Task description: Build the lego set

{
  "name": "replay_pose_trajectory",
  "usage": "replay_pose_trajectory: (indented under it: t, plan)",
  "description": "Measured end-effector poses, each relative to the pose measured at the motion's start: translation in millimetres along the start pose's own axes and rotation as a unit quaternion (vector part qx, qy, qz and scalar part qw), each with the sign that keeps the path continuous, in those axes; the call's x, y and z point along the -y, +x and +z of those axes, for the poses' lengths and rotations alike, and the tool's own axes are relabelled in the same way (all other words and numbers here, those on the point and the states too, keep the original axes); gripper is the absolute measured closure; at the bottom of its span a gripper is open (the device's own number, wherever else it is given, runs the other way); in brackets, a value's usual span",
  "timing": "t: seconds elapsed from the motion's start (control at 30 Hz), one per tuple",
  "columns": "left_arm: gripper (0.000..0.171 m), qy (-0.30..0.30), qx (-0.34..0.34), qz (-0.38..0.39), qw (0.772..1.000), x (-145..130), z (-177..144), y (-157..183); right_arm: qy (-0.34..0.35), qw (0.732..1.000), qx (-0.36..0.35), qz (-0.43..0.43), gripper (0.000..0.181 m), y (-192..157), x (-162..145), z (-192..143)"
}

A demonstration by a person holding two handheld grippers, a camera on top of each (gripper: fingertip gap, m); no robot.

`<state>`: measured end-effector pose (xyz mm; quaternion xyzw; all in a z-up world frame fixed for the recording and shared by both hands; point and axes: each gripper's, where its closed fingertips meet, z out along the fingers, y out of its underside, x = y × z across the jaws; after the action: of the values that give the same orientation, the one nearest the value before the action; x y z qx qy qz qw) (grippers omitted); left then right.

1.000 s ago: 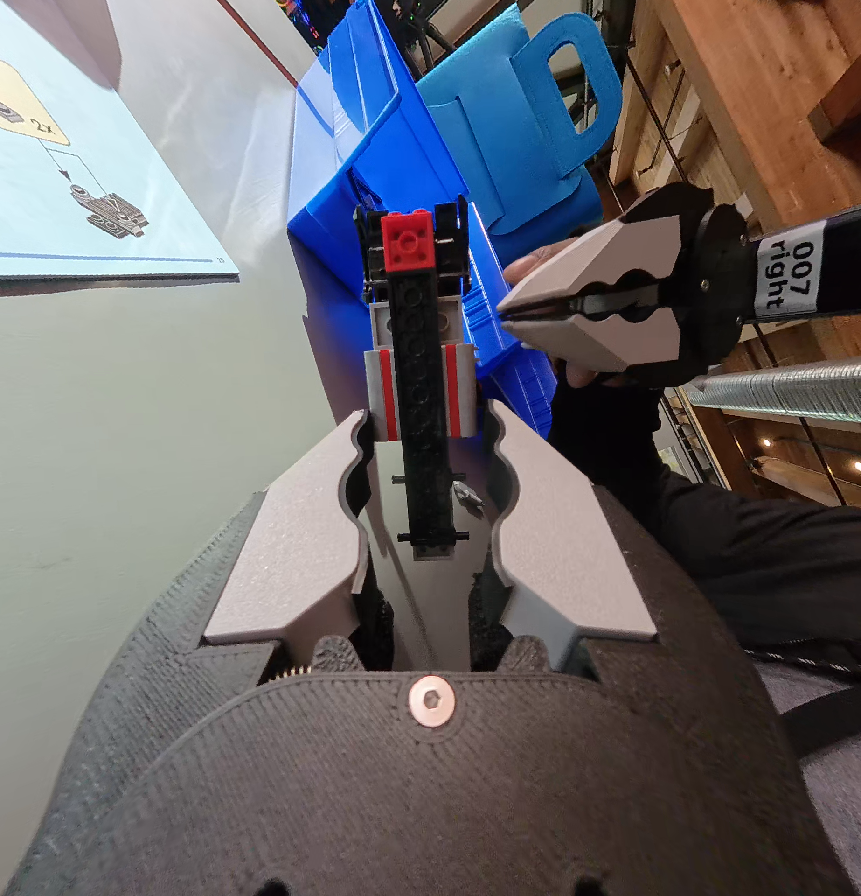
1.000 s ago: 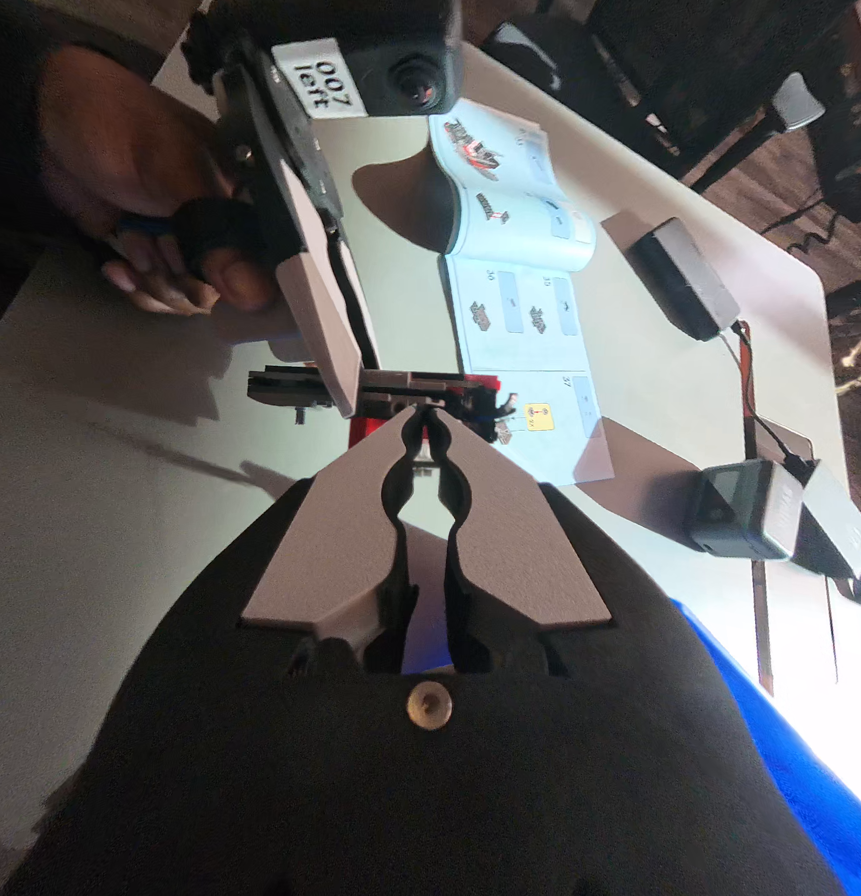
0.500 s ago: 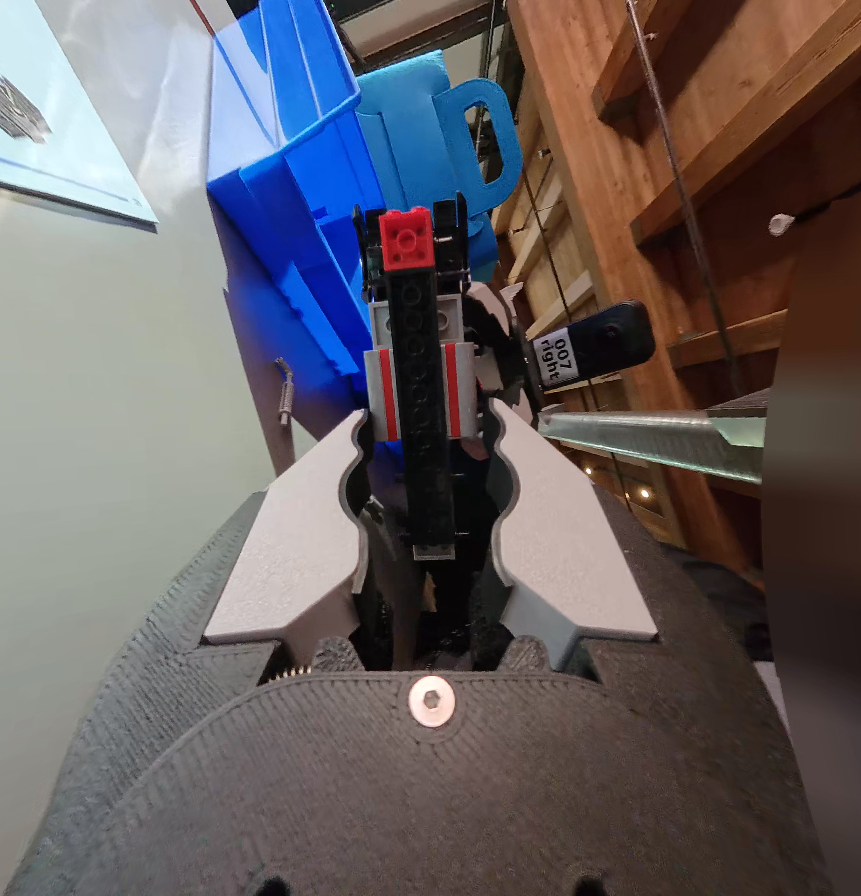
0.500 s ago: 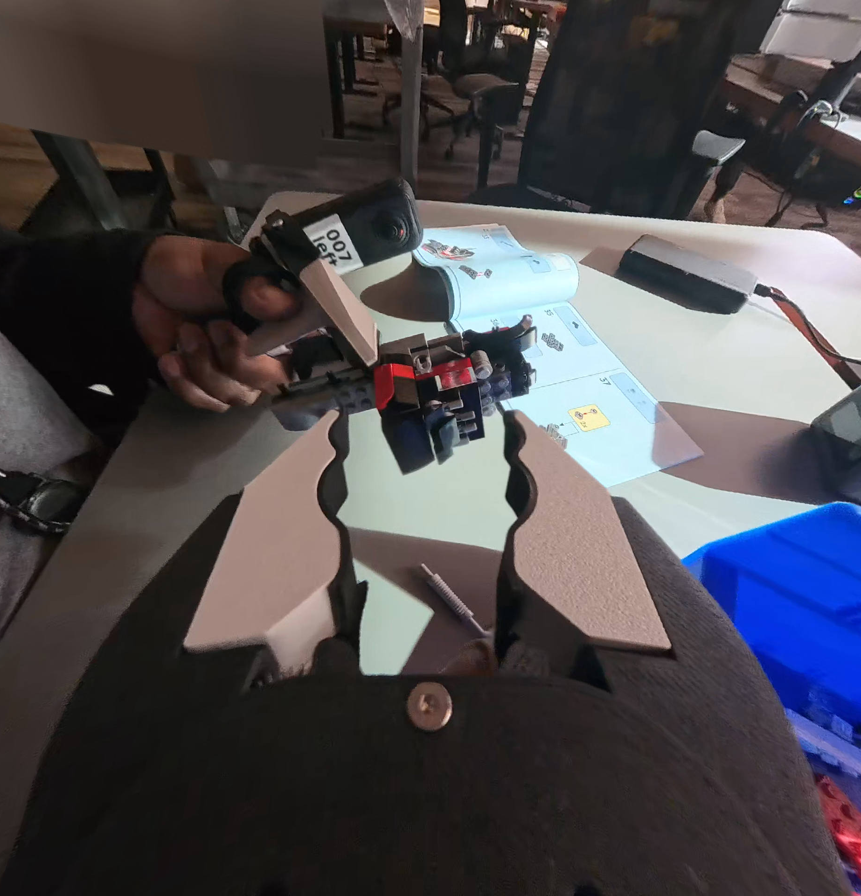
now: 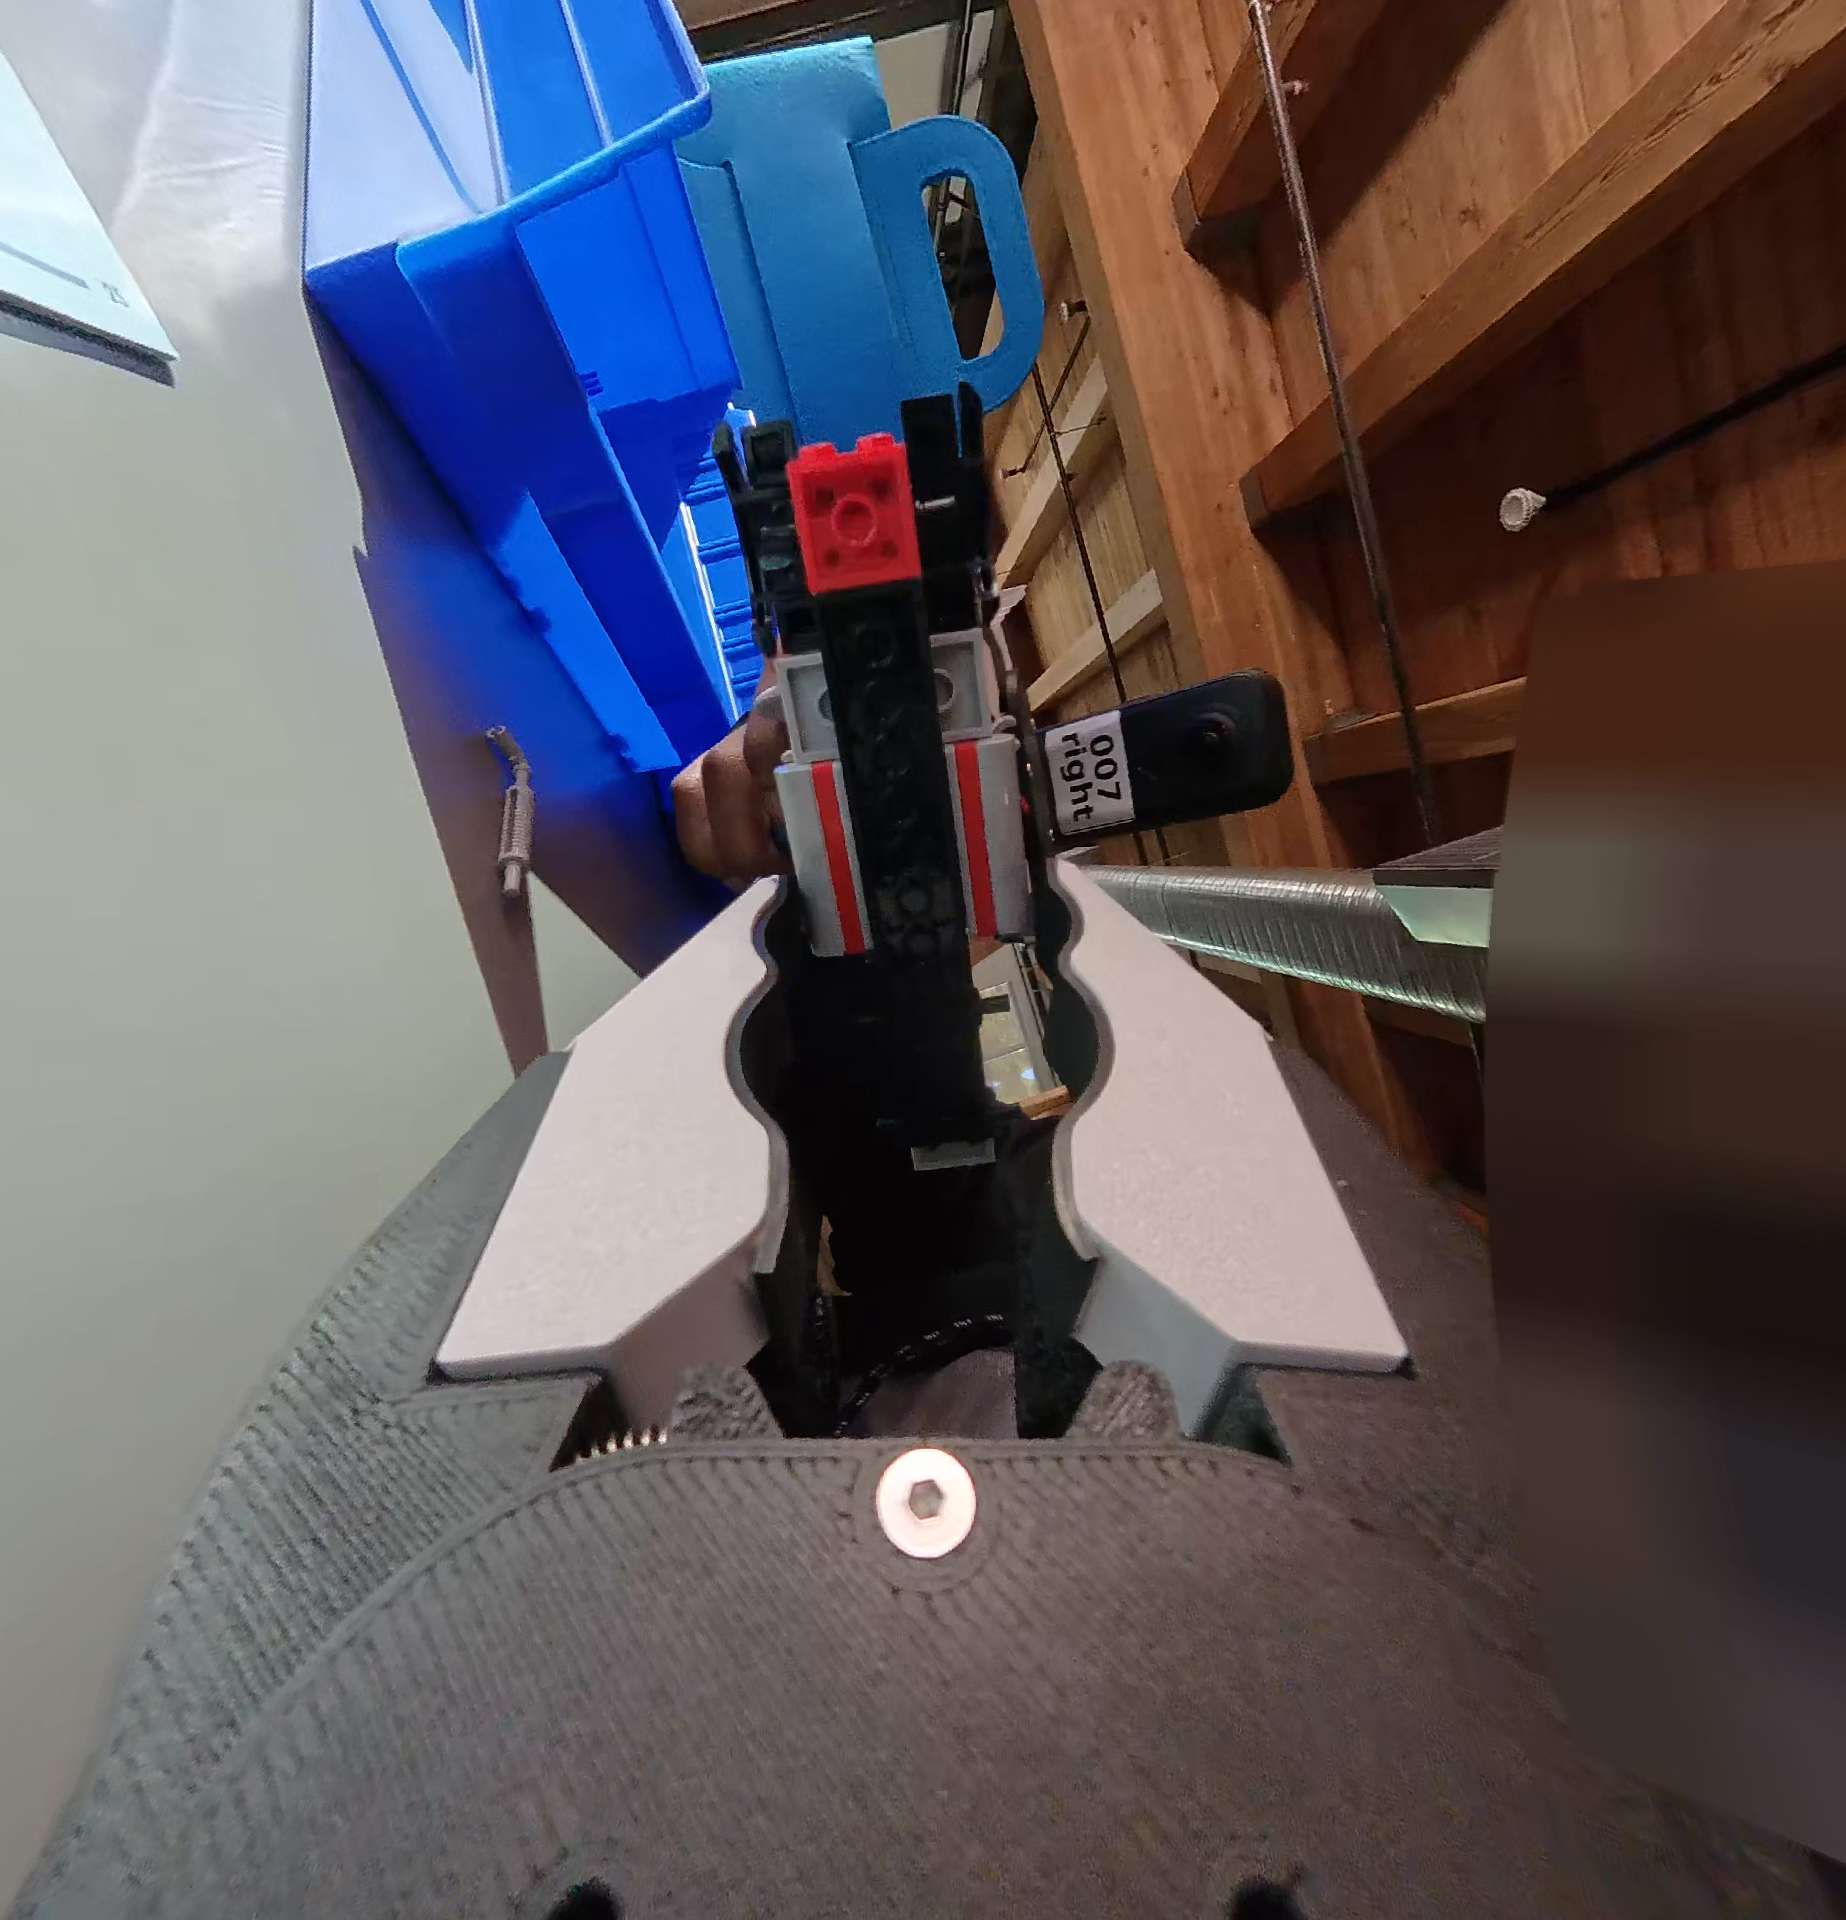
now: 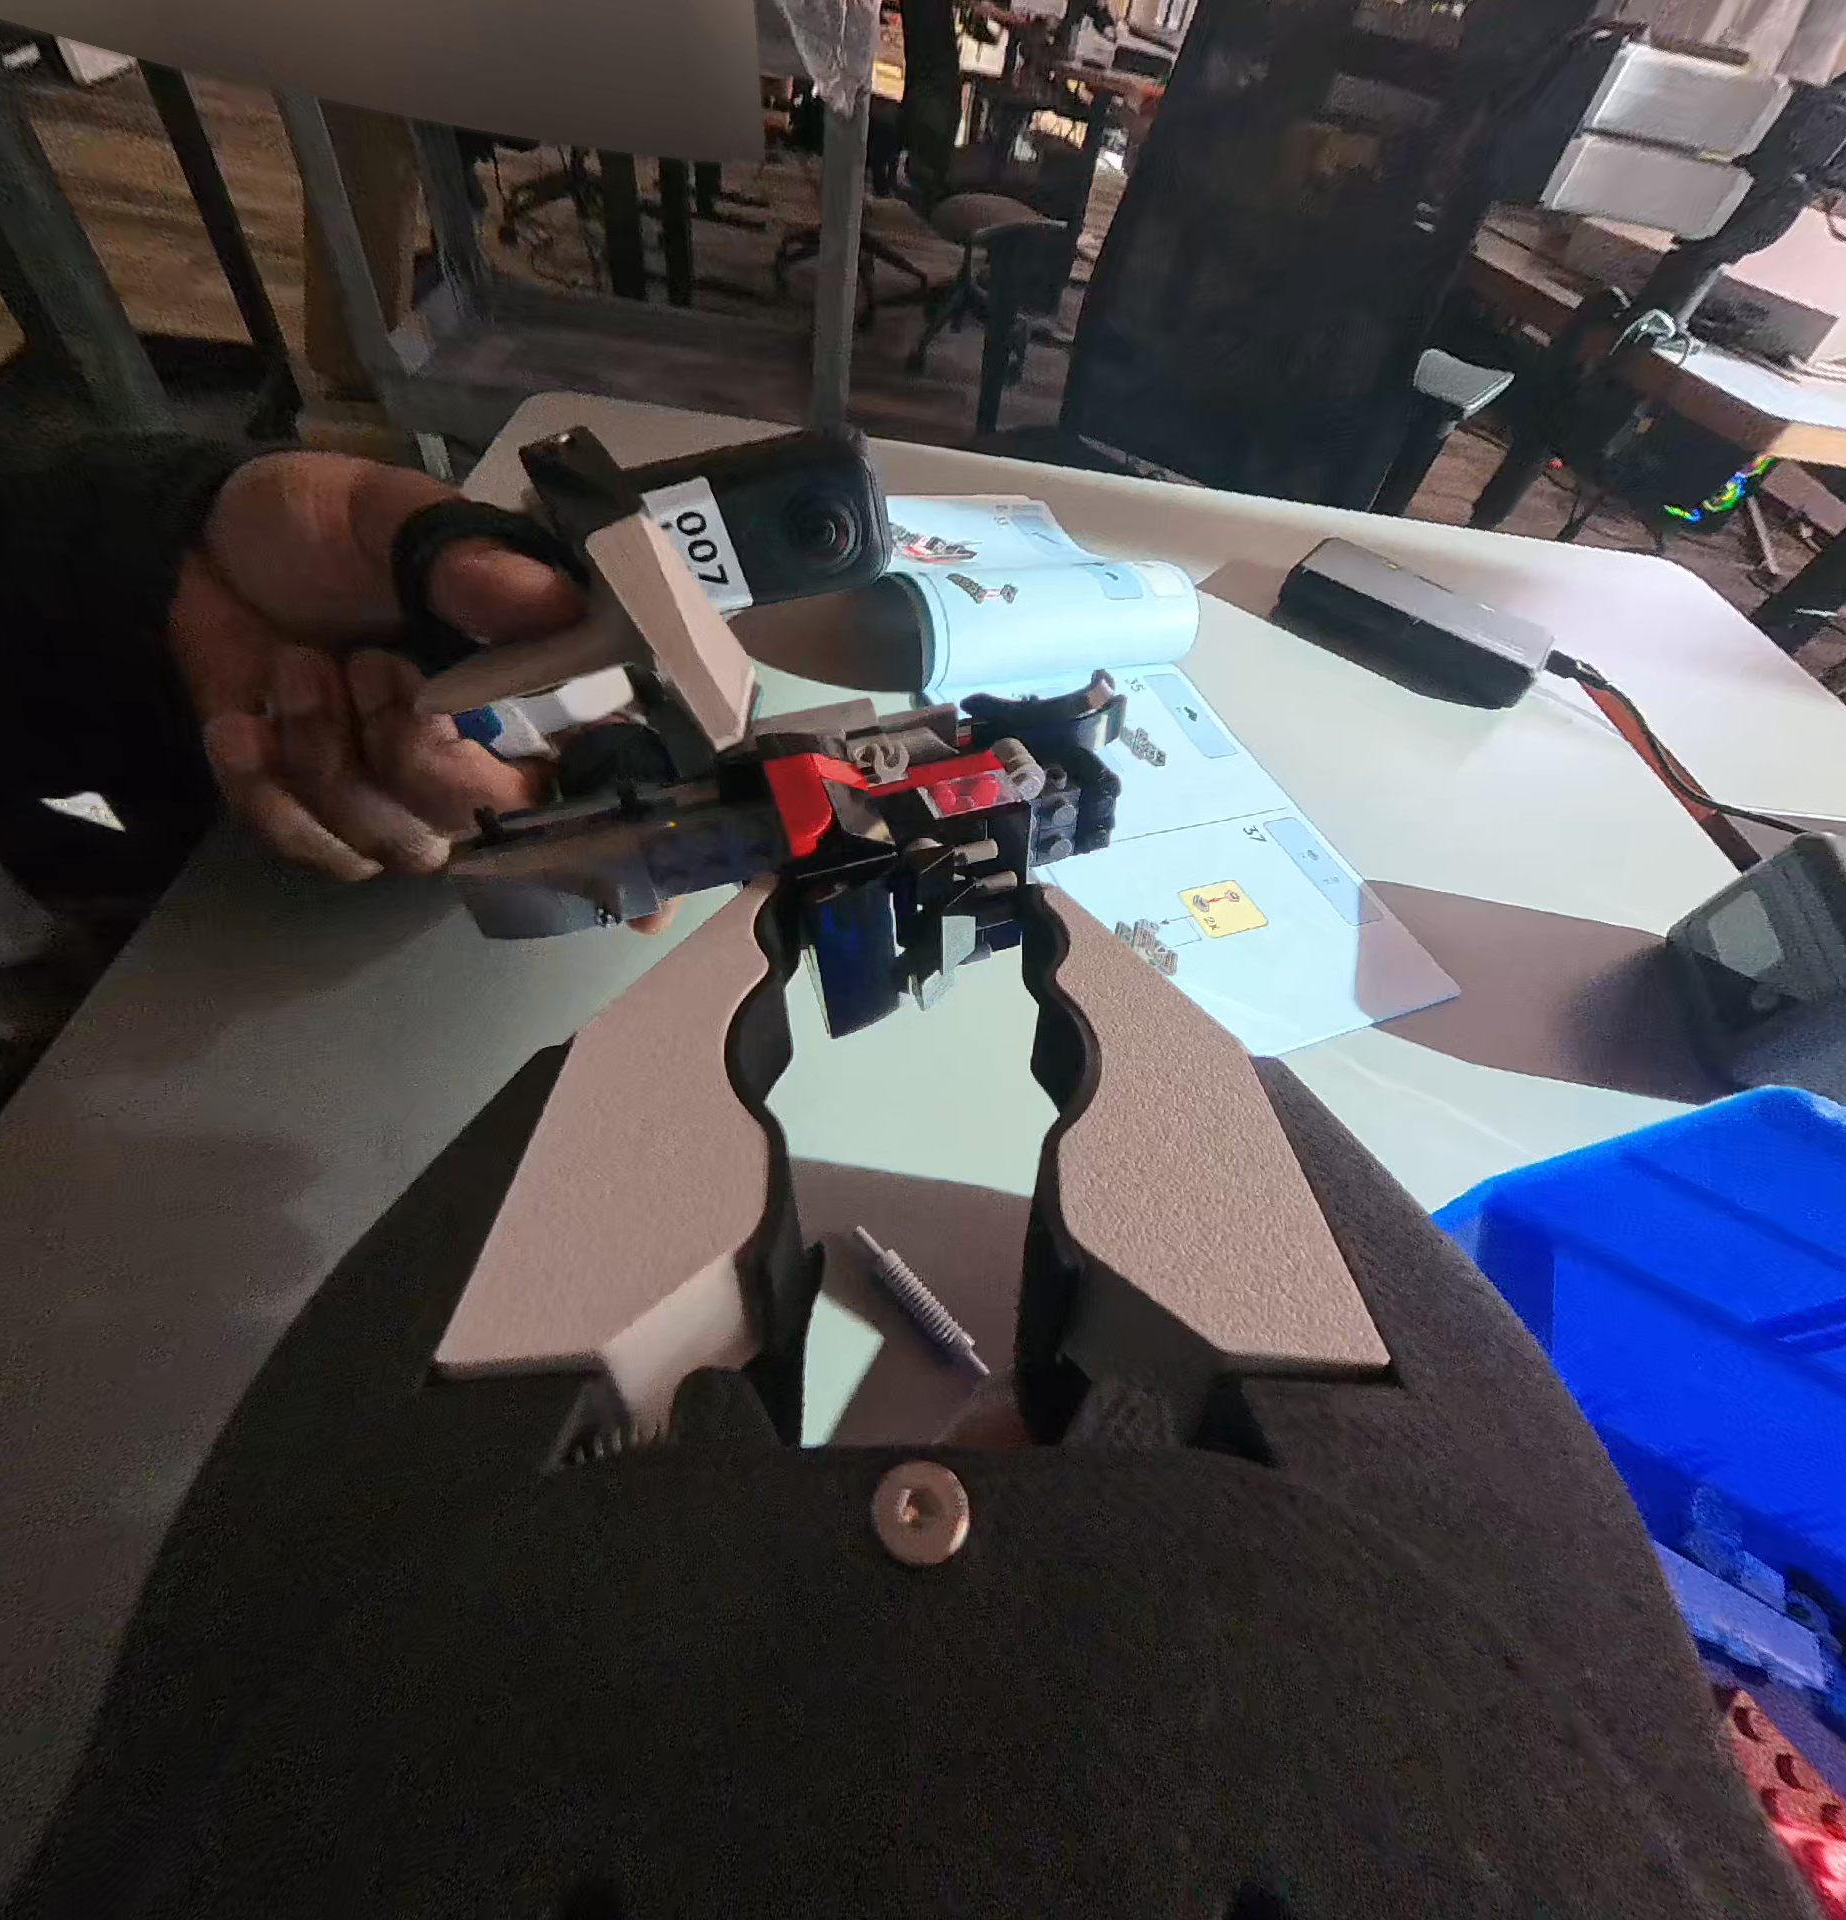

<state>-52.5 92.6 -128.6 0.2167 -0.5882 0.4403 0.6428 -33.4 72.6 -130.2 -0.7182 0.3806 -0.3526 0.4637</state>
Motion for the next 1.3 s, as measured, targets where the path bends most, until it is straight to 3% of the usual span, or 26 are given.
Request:
replay_pose_trajectory:
  t: [0.27,0.63,0.83,0.97,1.07,1.17,1.23,1.3]
  plan:
    - [0.112,0.011,-0.014,-0.016,1.0,7.8,4.9,-2.3,0.018,1.0,-0.011,-0.01,0.141,0.3,1.1,-0.4]
    - [0.117,0.012,-0.073,-0.065,0.995,1.6,19.3,5.5,0.056,0.998,-0.017,-0.015,0.14,-2.2,7.4,0.0]
    - [0.118,0.02,-0.061,-0.037,0.997,3.6,23.2,4.1,0.056,0.998,-0.02,0.006,0.139,0.5,5.5,-3.2]
    - [0.118,0.021,-0.024,0.0,0.999,7.6,19.8,-0.3,0.014,0.999,-0.022,0.036,0.127,4.1,-0.5,-18.0]
    - [0.119,0.03,0.024,0.024,0.999,15.7,11.4,-9.6,-0.035,0.996,-0.025,0.075,0.134,6.1,-12.6,-36.7]
    - [0.118,0.03,0.061,0.048,0.997,22.6,8.8,-17.3,-0.173,0.98,-0.054,0.084,0.135,9.5,-59.8,-44.9]
    - [0.118,0.032,0.068,0.055,0.996,26.4,10.9,-20.3,-0.271,0.953,-0.1,0.095,0.136,18.8,-96.2,-50.4]
    - [0.118,0.033,0.068,0.058,0.995,27.6,13.2,-21.1,-0.293,0.94,-0.113,0.136,0.135,18.5,-109.8,-47.2]
